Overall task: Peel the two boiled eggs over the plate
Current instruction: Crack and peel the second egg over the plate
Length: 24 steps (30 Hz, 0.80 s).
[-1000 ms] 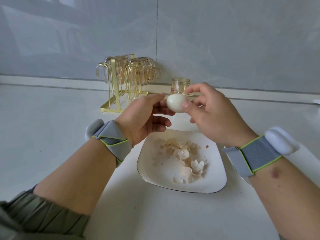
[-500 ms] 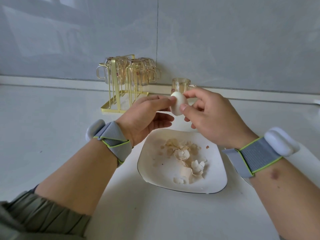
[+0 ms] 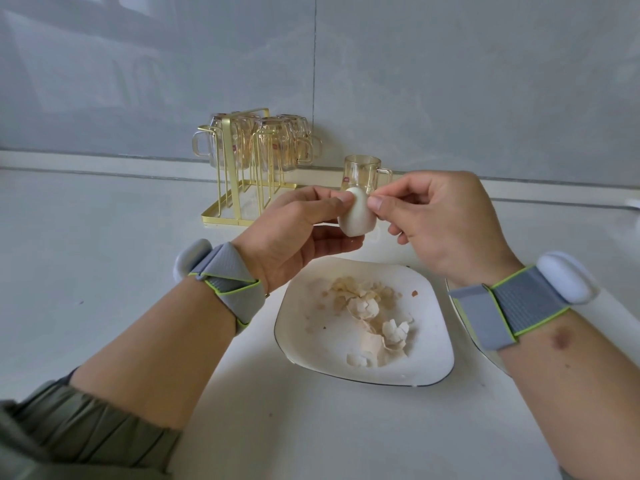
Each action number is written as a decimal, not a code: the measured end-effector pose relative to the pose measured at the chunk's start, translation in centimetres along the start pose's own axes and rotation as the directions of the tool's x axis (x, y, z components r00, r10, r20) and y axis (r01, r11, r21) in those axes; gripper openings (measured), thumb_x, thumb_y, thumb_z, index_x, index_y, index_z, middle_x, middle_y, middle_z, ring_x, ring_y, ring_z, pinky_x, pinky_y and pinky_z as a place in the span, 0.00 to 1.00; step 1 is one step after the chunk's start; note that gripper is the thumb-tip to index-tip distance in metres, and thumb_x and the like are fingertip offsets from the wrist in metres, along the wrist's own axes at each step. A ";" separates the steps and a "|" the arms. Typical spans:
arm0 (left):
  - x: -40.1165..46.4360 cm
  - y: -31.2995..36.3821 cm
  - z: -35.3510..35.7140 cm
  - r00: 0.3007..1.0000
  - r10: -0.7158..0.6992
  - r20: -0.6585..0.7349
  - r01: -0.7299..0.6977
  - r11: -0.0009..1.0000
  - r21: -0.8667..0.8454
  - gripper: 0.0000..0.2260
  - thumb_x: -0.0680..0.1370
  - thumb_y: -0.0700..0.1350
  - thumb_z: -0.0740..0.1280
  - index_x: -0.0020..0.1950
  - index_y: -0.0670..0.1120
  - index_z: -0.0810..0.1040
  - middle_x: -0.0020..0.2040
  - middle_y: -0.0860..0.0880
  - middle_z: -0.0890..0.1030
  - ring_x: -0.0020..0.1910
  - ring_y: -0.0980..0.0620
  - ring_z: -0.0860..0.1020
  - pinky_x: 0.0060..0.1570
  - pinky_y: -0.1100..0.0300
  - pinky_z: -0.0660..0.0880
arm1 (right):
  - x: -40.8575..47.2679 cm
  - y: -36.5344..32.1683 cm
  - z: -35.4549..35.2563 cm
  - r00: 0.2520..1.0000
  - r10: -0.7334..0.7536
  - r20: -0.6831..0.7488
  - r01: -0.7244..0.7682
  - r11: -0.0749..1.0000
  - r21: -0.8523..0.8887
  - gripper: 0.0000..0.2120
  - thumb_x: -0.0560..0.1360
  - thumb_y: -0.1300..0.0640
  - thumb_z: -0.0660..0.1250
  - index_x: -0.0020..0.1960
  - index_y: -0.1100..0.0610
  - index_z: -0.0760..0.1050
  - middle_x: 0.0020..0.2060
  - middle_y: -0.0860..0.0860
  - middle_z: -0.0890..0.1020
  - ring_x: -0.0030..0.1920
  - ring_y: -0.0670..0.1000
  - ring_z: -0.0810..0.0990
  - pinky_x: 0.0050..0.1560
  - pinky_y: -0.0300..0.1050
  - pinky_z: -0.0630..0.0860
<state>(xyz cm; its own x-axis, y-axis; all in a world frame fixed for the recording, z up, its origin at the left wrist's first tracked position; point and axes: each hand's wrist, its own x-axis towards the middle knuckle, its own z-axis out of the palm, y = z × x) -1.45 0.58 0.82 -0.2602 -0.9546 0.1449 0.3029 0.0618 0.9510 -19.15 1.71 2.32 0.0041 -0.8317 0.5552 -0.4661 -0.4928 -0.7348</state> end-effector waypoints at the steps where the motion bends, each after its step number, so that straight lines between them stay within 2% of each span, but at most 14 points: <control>1: 0.0 0.0 0.0 1.000 0.001 -0.002 -0.001 1.000 -0.007 0.04 0.78 0.40 0.67 0.48 0.39 0.76 0.45 0.39 0.83 0.41 0.41 0.82 0.44 0.53 0.81 | 0.0 0.0 0.0 1.000 -0.016 -0.010 0.016 1.000 -0.010 0.04 0.73 0.54 0.74 0.39 0.49 0.83 0.32 0.50 0.84 0.30 0.45 0.79 0.39 0.51 0.82; 5: -0.1 0.1 0.2 1.000 -0.001 0.002 0.001 1.000 0.000 0.08 0.78 0.40 0.67 0.54 0.38 0.74 0.49 0.36 0.80 0.41 0.40 0.82 0.45 0.52 0.81 | -0.1 0.0 0.3 0.994 -0.104 -0.039 0.099 0.988 -0.119 0.06 0.76 0.54 0.71 0.40 0.50 0.80 0.31 0.43 0.81 0.33 0.46 0.81 0.39 0.43 0.78; 8: -0.1 0.3 0.3 1.000 -0.003 -0.011 0.003 1.000 -0.004 0.10 0.79 0.40 0.66 0.58 0.38 0.74 0.52 0.34 0.78 0.41 0.40 0.82 0.44 0.53 0.81 | -0.2 0.3 0.2 0.998 -0.064 0.019 0.067 0.963 -0.261 0.07 0.77 0.54 0.66 0.40 0.52 0.77 0.31 0.44 0.80 0.33 0.45 0.79 0.32 0.34 0.71; 10: -0.1 0.5 0.1 0.999 0.005 -0.037 -0.006 1.000 -0.019 0.10 0.80 0.41 0.66 0.58 0.39 0.73 0.52 0.34 0.77 0.41 0.40 0.82 0.43 0.54 0.81 | -0.2 0.6 0.1 0.997 0.021 0.075 0.005 0.942 -0.336 0.10 0.77 0.54 0.63 0.38 0.57 0.75 0.31 0.50 0.81 0.32 0.50 0.77 0.31 0.40 0.70; 13: -0.1 0.5 0.1 0.998 0.005 -0.060 -0.005 1.000 -0.011 0.12 0.80 0.42 0.65 0.61 0.38 0.74 0.52 0.34 0.78 0.40 0.41 0.81 0.42 0.54 0.81 | -0.3 0.6 0.0 0.992 0.067 0.110 -0.028 0.947 -0.320 0.18 0.76 0.52 0.62 0.34 0.64 0.71 0.33 0.63 0.80 0.29 0.52 0.70 0.31 0.43 0.67; 15: -0.1 0.4 0.1 0.998 0.003 -0.058 -0.004 1.000 -0.001 0.12 0.80 0.42 0.65 0.61 0.38 0.74 0.52 0.34 0.78 0.41 0.41 0.81 0.42 0.54 0.81 | -0.4 0.3 0.0 0.990 0.052 0.135 -0.004 0.942 -0.335 0.16 0.75 0.51 0.65 0.35 0.62 0.75 0.32 0.59 0.80 0.29 0.50 0.71 0.30 0.42 0.66; 17: -0.1 0.4 0.1 0.998 0.005 -0.061 -0.005 1.000 -0.013 0.11 0.80 0.42 0.65 0.60 0.39 0.73 0.52 0.34 0.77 0.40 0.41 0.82 0.41 0.54 0.81 | -0.4 0.2 -0.1 0.987 0.054 0.152 0.003 0.937 -0.348 0.02 0.74 0.56 0.66 0.43 0.53 0.77 0.32 0.50 0.80 0.32 0.48 0.75 0.32 0.41 0.68; 19: 0.0 0.4 0.0 0.998 0.006 -0.067 -0.008 1.000 -0.021 0.10 0.80 0.42 0.65 0.60 0.40 0.73 0.52 0.34 0.77 0.41 0.41 0.82 0.41 0.54 0.81 | -0.5 0.1 -0.2 0.984 0.050 0.171 0.009 0.945 -0.328 0.13 0.73 0.62 0.63 0.52 0.48 0.75 0.37 0.48 0.83 0.38 0.48 0.79 0.37 0.43 0.73; 20: 0.1 0.4 0.0 0.998 0.008 -0.067 -0.009 1.000 -0.023 0.10 0.80 0.42 0.66 0.59 0.40 0.73 0.52 0.34 0.77 0.41 0.41 0.82 0.41 0.54 0.81 | -0.4 0.0 -0.2 0.985 0.047 0.166 0.005 0.953 -0.302 0.14 0.73 0.63 0.62 0.54 0.47 0.75 0.37 0.49 0.83 0.39 0.50 0.81 0.39 0.45 0.77; 23: 0.0 0.3 -0.1 0.999 0.010 -0.052 -0.012 1.000 -0.029 0.07 0.79 0.41 0.67 0.54 0.40 0.73 0.49 0.36 0.80 0.41 0.40 0.82 0.43 0.53 0.81 | -0.4 -0.4 -0.1 0.992 -0.003 0.122 0.025 0.984 -0.176 0.07 0.78 0.54 0.63 0.54 0.49 0.78 0.38 0.48 0.85 0.39 0.51 0.83 0.45 0.55 0.81; 24: 0.0 0.3 -0.1 0.999 0.012 -0.037 -0.013 0.999 -0.029 0.06 0.78 0.41 0.68 0.51 0.41 0.73 0.47 0.37 0.81 0.41 0.40 0.83 0.43 0.53 0.81 | -0.5 -0.6 0.0 0.990 -0.010 0.137 0.031 0.989 -0.146 0.09 0.78 0.49 0.65 0.56 0.49 0.78 0.41 0.47 0.85 0.41 0.49 0.84 0.48 0.56 0.81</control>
<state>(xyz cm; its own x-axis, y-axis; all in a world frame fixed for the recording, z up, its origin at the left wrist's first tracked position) -1.30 0.57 1.05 -0.2226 -0.9640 0.1458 0.3327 0.0655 0.9407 -18.89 2.43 2.52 0.1303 -0.8539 0.5039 -0.5903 -0.4752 -0.6525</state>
